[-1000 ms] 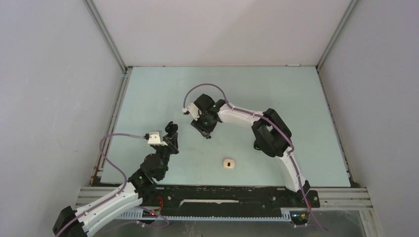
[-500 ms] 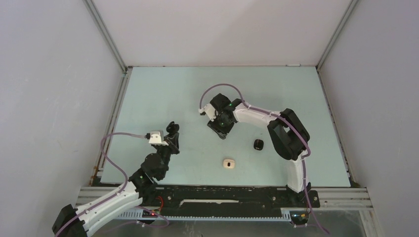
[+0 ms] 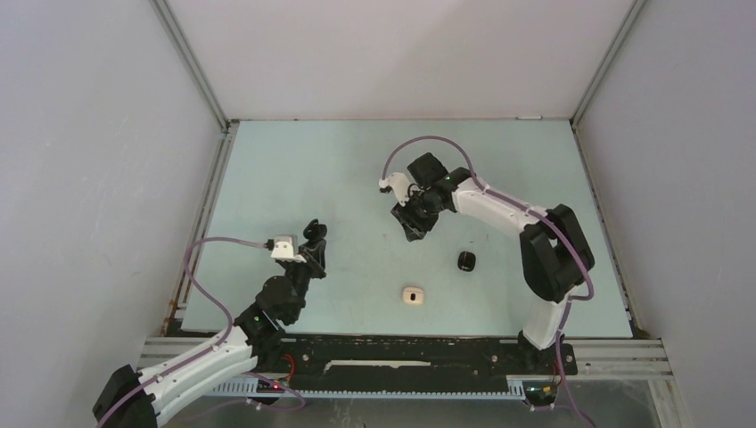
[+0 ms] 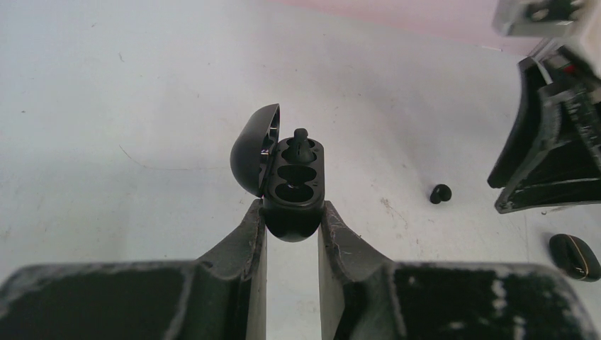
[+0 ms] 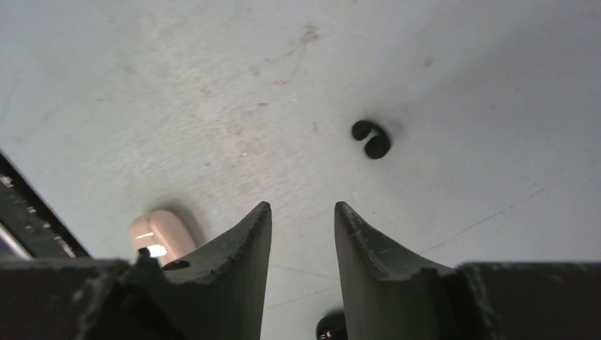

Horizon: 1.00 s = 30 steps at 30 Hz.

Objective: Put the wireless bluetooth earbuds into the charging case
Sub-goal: Adjust the earbud at the center of the board.

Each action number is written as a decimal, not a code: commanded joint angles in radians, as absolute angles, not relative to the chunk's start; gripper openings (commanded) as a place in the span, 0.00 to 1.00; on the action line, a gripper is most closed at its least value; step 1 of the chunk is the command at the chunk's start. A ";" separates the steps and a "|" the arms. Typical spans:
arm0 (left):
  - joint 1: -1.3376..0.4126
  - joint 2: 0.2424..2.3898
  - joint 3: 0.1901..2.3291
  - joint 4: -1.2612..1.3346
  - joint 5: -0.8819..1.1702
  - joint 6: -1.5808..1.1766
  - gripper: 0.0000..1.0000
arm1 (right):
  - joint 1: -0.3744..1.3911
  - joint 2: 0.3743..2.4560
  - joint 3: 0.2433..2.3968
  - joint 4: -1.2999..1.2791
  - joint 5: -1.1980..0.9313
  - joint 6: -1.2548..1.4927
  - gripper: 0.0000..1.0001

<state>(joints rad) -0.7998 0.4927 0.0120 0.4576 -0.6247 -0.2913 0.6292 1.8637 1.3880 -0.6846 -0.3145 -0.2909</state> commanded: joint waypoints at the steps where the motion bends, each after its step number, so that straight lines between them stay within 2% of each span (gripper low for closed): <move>1: -0.792 0.489 -0.045 0.508 -0.619 -0.309 0.00 | 0.615 1.742 1.340 -0.645 -0.432 -0.412 0.38; 6: -0.792 0.490 -0.046 0.516 -0.616 -0.311 0.00 | 0.622 1.669 1.204 -0.554 -0.398 -0.607 0.29; 12: -0.792 0.508 -0.047 0.532 -0.608 -0.314 0.00 | 0.637 1.702 1.193 -0.485 -0.357 -0.773 0.26; 30: -0.790 0.518 -0.045 0.545 -0.589 -0.298 0.00 | 0.543 2.045 1.563 -0.635 -0.478 -0.791 0.25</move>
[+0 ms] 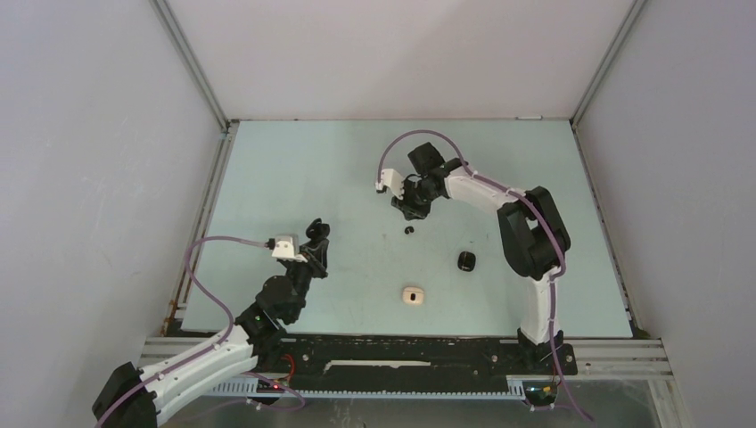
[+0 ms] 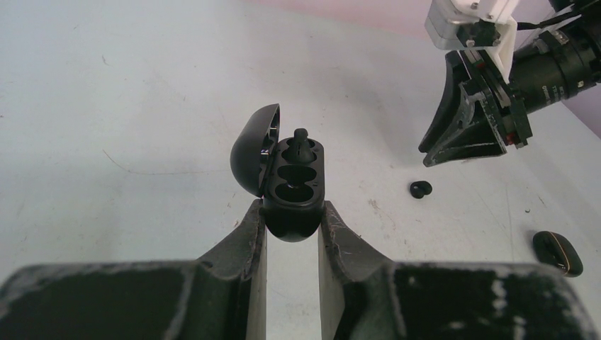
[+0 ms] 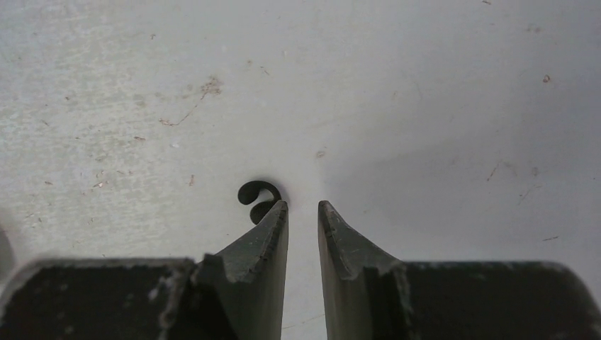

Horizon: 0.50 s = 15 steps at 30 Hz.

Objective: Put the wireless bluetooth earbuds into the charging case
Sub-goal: Adjust the earbud at the center of the board.

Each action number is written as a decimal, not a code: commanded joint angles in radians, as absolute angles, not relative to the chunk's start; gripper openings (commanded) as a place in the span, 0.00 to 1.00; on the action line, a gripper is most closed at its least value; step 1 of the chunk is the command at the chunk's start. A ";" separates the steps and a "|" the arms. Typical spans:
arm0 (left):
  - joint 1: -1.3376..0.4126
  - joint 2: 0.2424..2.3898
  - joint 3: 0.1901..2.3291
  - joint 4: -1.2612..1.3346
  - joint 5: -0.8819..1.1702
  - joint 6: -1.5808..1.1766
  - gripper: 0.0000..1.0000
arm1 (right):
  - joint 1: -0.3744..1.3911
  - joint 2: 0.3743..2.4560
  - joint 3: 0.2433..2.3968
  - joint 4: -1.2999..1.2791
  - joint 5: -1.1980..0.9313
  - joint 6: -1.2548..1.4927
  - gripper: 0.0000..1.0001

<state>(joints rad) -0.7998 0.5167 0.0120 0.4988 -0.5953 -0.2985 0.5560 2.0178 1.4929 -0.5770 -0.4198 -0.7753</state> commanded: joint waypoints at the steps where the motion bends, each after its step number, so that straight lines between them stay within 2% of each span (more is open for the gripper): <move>1: -0.790 0.517 -0.045 0.545 -0.589 -0.298 0.00 | 0.540 2.054 1.575 -0.662 -0.485 -0.807 0.26; 15: -0.790 0.524 -0.043 0.551 -0.577 -0.296 0.00 | 0.554 2.158 1.701 -0.795 -0.433 -0.831 0.28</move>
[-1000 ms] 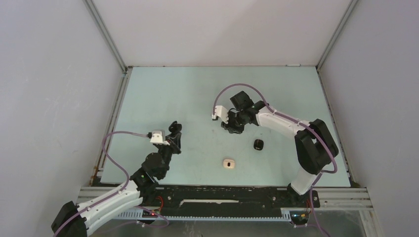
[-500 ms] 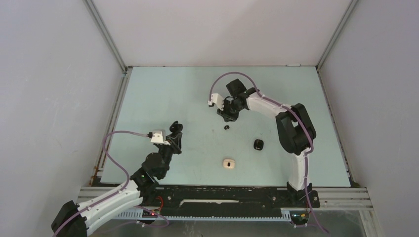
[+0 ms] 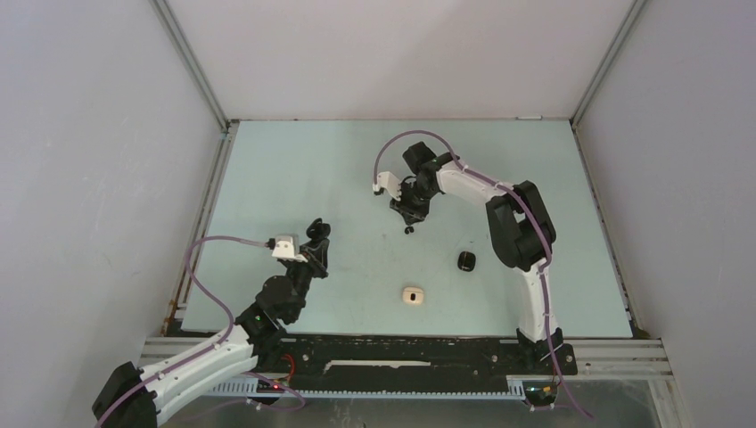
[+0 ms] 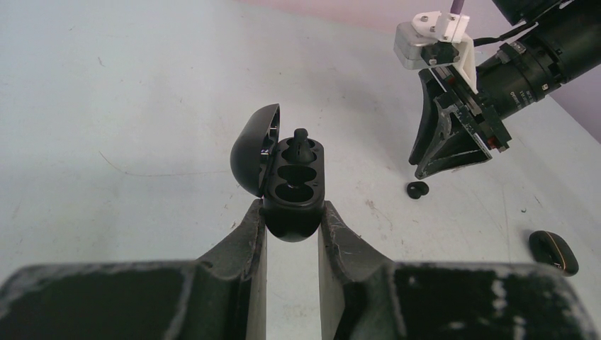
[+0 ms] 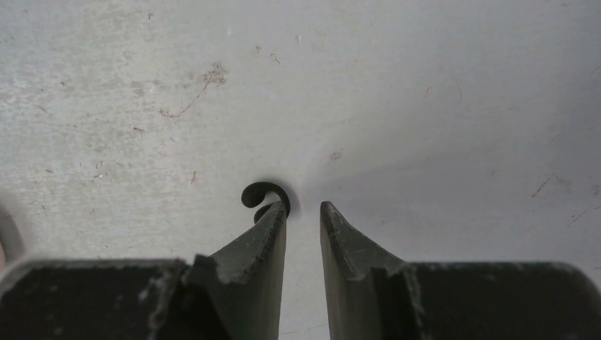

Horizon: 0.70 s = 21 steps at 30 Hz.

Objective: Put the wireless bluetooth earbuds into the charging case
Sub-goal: Adjust the earbud at the center of the board, then pick up the earbud from the center of the board.

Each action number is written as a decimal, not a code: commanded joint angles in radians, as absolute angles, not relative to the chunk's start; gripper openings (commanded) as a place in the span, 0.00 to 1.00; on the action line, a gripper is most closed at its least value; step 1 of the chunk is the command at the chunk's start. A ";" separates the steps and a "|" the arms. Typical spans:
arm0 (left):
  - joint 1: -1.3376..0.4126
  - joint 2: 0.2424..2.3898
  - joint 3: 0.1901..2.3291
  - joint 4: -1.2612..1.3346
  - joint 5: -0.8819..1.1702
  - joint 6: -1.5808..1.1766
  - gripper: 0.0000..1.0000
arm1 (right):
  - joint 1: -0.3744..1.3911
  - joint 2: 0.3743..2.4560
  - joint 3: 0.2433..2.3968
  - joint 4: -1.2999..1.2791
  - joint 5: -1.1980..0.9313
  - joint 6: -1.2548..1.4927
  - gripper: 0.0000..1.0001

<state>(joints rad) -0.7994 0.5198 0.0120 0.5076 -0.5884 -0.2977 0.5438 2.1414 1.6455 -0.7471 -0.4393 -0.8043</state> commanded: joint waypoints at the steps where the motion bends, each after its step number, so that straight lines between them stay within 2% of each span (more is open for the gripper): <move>1: -0.790 0.526 -0.042 0.551 -0.577 -0.295 0.00 | 0.556 2.162 1.704 -0.804 -0.433 -0.837 0.28; 15: -0.789 0.556 -0.034 0.562 -0.573 -0.290 0.00 | 0.571 2.191 1.723 -0.909 -0.447 -0.898 0.29; 21: -0.788 0.561 -0.034 0.565 -0.571 -0.290 0.00 | 0.568 2.193 1.731 -0.922 -0.460 -0.900 0.23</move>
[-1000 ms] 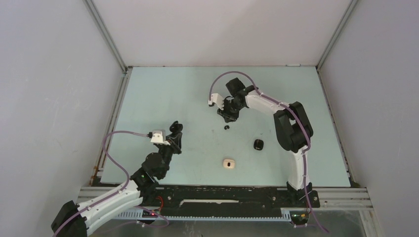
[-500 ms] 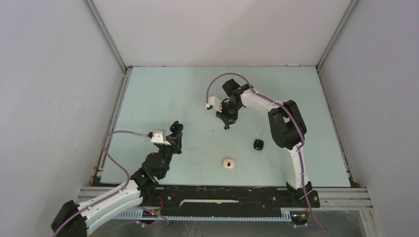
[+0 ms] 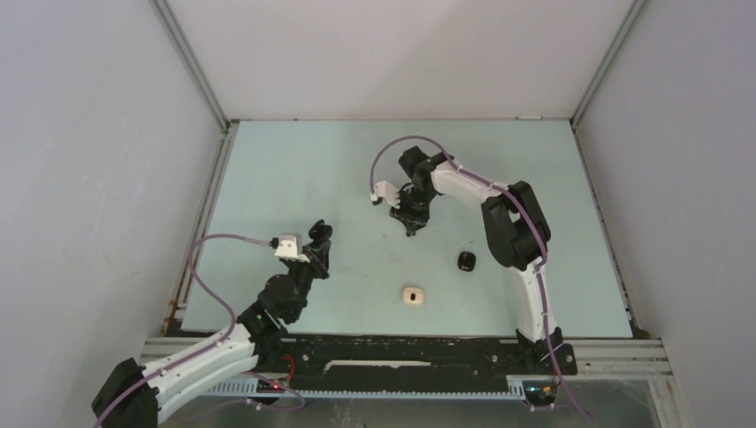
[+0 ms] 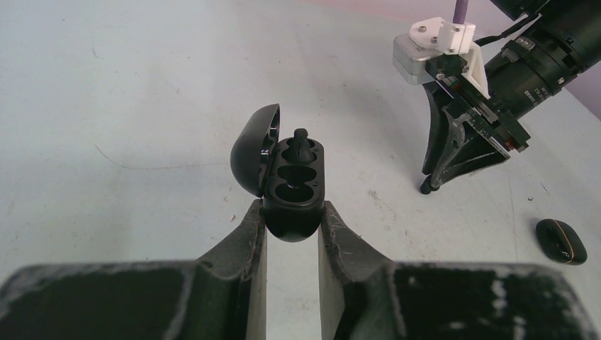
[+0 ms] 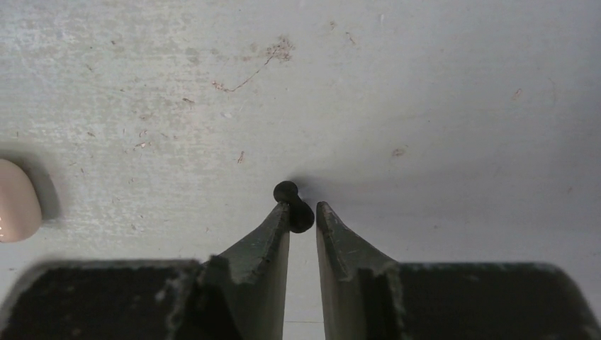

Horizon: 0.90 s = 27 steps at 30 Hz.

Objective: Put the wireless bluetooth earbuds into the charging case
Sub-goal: Pick up the earbud from the center of the board.

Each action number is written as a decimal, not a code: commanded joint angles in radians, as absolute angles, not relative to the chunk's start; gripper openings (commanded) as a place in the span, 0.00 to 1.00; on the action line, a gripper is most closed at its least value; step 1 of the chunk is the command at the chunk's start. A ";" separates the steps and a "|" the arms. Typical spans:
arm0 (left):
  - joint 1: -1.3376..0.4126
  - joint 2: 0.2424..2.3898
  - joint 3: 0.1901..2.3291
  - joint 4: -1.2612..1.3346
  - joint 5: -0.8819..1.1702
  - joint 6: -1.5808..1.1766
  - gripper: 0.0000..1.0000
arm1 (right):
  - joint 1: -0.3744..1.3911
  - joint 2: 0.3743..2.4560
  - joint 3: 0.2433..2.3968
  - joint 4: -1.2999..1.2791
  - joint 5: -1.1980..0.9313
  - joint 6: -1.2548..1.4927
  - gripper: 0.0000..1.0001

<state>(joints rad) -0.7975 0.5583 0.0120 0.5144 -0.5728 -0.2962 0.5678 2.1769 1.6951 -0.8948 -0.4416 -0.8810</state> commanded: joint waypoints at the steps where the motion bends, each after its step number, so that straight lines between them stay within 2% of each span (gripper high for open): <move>1: -0.788 0.560 -0.034 0.566 -0.571 -0.290 0.00 | 0.567 2.191 1.734 -0.924 -0.462 -0.900 0.20; 9: -0.788 0.594 -0.036 0.614 -0.495 -0.268 0.00 | 0.557 2.106 1.712 -0.937 -0.515 -0.892 0.02; 22: -0.788 0.873 0.040 0.888 0.129 -0.187 0.00 | 0.658 1.587 1.489 -1.097 -0.652 -0.834 0.01; 27: -0.790 0.962 0.051 0.991 0.294 -0.195 0.00 | 0.724 1.469 1.418 -1.015 -0.637 -0.708 0.01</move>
